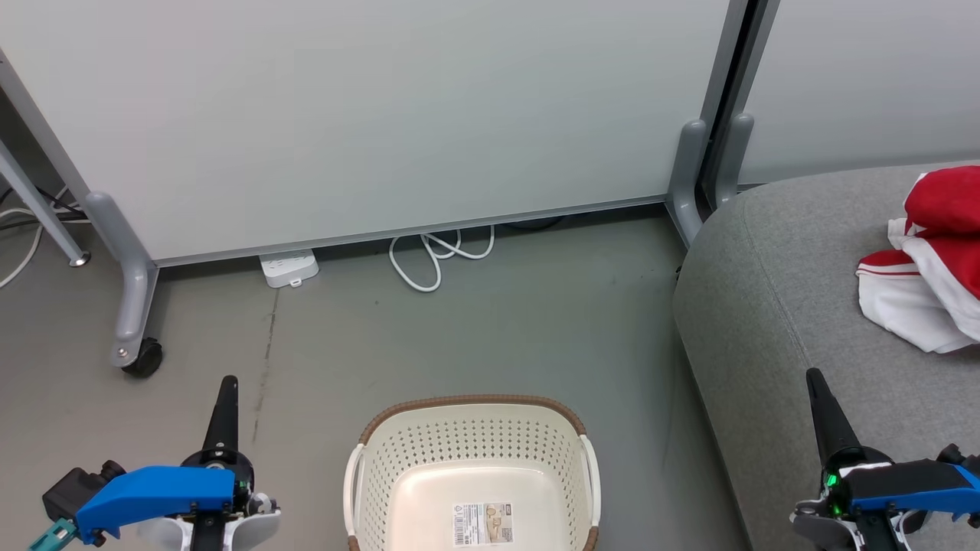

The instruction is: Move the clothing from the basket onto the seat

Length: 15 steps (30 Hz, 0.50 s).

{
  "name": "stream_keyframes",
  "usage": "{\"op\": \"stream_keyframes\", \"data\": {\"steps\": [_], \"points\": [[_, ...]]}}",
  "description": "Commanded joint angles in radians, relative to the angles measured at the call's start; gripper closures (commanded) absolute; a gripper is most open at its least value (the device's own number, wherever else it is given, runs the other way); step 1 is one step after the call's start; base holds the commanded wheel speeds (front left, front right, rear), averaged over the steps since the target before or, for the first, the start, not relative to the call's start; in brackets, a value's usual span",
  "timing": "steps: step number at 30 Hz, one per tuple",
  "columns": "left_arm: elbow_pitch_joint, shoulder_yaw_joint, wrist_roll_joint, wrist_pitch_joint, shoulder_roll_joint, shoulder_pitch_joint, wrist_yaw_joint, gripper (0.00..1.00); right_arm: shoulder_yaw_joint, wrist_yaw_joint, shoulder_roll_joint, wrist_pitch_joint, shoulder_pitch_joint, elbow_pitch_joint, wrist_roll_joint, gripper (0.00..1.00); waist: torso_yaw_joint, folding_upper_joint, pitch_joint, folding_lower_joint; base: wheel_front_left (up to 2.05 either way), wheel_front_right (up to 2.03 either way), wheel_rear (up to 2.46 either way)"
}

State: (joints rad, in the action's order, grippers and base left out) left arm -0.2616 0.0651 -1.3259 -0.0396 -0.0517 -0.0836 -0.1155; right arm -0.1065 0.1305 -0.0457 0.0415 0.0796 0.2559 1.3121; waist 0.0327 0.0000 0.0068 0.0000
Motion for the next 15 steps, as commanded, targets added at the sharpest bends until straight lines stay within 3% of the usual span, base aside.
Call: {"op": "stream_keyframes", "data": {"steps": [1, 15], "points": [[0.010, 0.010, -0.026, -0.008, -0.001, -0.018, -0.010, 1.00, -0.003, 0.000, -0.006, 0.007, 0.021, -0.009, 0.031, 1.00, -0.002, 0.0000, 0.000, 0.0000, 0.00, 0.00, 0.00], [0.014, 0.028, -0.138, -0.039, -0.001, -0.025, -0.012, 1.00, -0.005, 0.000, -0.007, 0.038, 0.027, -0.011, 0.148, 1.00, -0.014, 0.0000, -0.002, 0.0000, 0.00, 0.00, 0.00]]}}
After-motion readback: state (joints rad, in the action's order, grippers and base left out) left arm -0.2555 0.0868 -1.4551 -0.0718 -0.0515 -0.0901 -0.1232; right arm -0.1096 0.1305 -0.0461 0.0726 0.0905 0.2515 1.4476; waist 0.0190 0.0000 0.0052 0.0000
